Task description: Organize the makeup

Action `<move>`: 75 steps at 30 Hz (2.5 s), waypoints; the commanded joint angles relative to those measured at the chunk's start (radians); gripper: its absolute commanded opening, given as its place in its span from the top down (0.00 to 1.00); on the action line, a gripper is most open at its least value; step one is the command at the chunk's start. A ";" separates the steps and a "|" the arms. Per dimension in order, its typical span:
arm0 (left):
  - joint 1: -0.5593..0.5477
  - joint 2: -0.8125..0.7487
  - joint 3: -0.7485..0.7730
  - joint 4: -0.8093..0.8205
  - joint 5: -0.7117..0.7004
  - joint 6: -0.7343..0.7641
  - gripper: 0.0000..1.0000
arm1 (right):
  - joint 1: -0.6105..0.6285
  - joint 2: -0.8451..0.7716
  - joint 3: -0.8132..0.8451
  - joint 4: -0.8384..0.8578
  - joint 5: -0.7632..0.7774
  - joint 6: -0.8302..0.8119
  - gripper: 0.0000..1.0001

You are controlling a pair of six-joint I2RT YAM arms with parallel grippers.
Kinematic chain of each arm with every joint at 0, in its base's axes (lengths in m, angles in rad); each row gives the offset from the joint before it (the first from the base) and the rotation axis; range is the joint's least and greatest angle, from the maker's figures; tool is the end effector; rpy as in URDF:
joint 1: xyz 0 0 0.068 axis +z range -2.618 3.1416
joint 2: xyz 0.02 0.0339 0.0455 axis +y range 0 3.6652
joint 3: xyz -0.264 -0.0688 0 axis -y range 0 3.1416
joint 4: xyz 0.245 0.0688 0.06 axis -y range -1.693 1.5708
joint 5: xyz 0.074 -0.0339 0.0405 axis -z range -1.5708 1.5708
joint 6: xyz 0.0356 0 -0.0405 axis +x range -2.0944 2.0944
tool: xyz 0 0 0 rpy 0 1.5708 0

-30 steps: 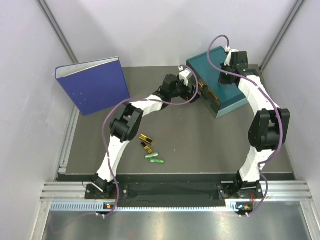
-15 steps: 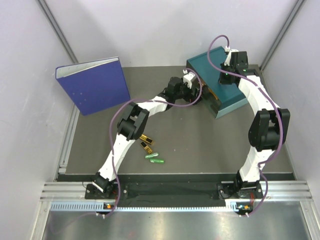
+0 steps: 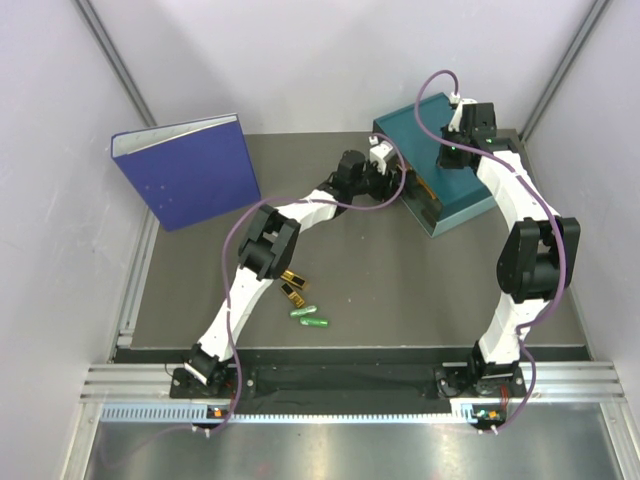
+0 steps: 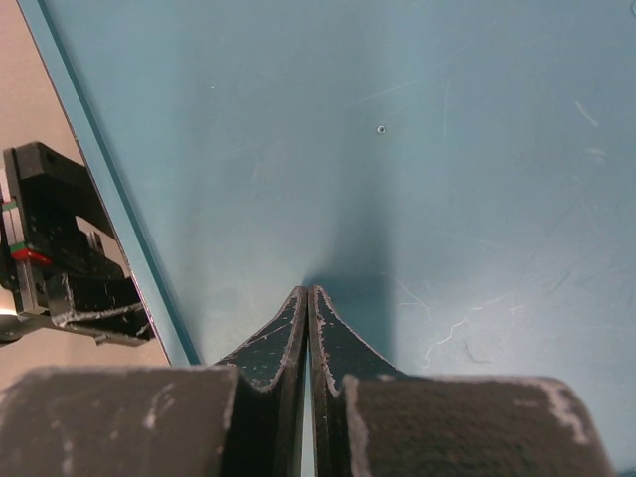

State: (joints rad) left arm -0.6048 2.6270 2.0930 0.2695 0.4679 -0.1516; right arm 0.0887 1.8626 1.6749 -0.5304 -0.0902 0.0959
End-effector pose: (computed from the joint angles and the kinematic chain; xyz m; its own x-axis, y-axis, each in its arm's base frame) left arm 0.4790 -0.3506 0.1427 -0.3433 0.0734 -0.9363 0.8232 0.5035 -0.2623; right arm 0.4283 0.0413 0.3076 -0.6673 0.0364 -0.7439 -0.0923 0.9871 0.1311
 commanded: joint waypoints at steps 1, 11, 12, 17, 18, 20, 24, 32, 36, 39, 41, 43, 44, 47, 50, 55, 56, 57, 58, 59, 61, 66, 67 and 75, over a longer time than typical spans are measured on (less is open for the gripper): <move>-0.004 0.030 0.068 0.045 -0.009 0.000 0.49 | -0.001 0.063 -0.047 -0.118 -0.025 -0.007 1.00; 0.019 -0.034 -0.011 0.048 0.012 0.010 1.00 | 0.000 0.070 -0.037 -0.120 -0.026 -0.005 1.00; 0.025 -0.048 -0.057 0.056 0.008 0.009 1.00 | 0.000 0.072 -0.034 -0.121 -0.026 -0.007 1.00; 0.040 -0.166 -0.209 0.100 -0.031 0.012 1.00 | 0.000 0.078 -0.027 -0.125 -0.023 -0.005 1.00; 0.046 -0.182 -0.258 0.108 -0.041 0.015 1.00 | 0.000 0.078 -0.024 -0.128 -0.025 -0.005 1.00; 0.050 -0.231 -0.303 0.106 -0.049 0.027 1.00 | 0.000 0.081 -0.020 -0.129 -0.026 -0.005 1.00; 0.059 -0.312 -0.431 0.102 -0.095 0.037 1.00 | 0.000 0.086 -0.017 -0.128 -0.026 -0.007 1.00; 0.079 -0.447 -0.622 0.093 -0.178 0.047 1.00 | 0.000 0.092 -0.010 -0.128 -0.032 -0.005 1.00; 0.083 -0.478 -0.700 0.119 -0.173 0.044 1.00 | 0.000 0.092 -0.014 -0.126 -0.032 -0.005 1.00; 0.085 -0.472 -0.677 0.088 -0.149 0.041 0.98 | 0.000 0.093 -0.009 -0.128 -0.034 -0.004 1.00; 0.085 -0.467 -0.651 0.060 -0.117 0.063 0.81 | 0.000 0.096 -0.009 -0.128 -0.036 -0.004 1.00; 0.085 -0.496 -0.671 0.103 -0.109 0.070 0.44 | -0.001 0.093 -0.006 -0.128 -0.034 -0.002 1.00; 0.085 -0.513 -0.717 0.135 -0.120 0.076 0.35 | 0.000 0.093 -0.006 -0.126 -0.034 -0.004 1.00; 0.085 -0.599 -0.801 0.226 -0.143 0.116 0.11 | 0.000 0.093 -0.006 -0.126 -0.034 -0.002 1.00; 0.086 -0.685 -0.829 0.182 -0.143 0.193 0.03 | 0.000 0.093 -0.009 -0.128 -0.036 -0.005 1.00; 0.091 -0.835 -0.876 0.005 -0.132 0.316 0.01 | 0.000 0.093 -0.006 -0.126 -0.036 -0.004 1.00; 0.091 -0.860 -0.902 -0.056 -0.153 0.345 0.01 | 0.000 0.093 -0.006 -0.126 -0.037 -0.004 1.00; 0.091 -0.884 -0.918 -0.091 -0.178 0.353 0.01 | -0.001 0.095 -0.006 -0.126 -0.037 -0.004 1.00; 0.091 -0.932 -0.935 -0.119 -0.198 0.363 0.01 | 0.000 0.095 -0.006 -0.128 -0.039 -0.002 1.00; 0.092 -0.958 -0.976 -0.140 -0.228 0.389 0.01 | -0.001 0.093 -0.006 -0.128 -0.039 -0.004 1.00; 0.096 -1.037 -1.020 -0.211 -0.242 0.424 0.01 | 0.000 0.096 -0.006 -0.128 -0.043 -0.004 1.00; 0.108 -1.202 -1.169 -0.332 -0.253 0.546 0.01 | 0.002 0.096 -0.012 -0.126 -0.054 -0.004 1.00; 0.109 -1.235 -1.179 -0.407 -0.253 0.570 0.01 | 0.002 0.095 -0.012 -0.123 -0.054 -0.002 1.00; 0.109 -1.184 -1.087 -0.765 -0.218 0.764 0.01 | 0.003 0.099 -0.020 -0.120 -0.072 0.004 1.00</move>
State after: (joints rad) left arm -0.4984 1.4082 0.9287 -0.2726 0.2268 0.4835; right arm 0.0887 1.8912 1.6909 -0.4976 -0.1368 0.0971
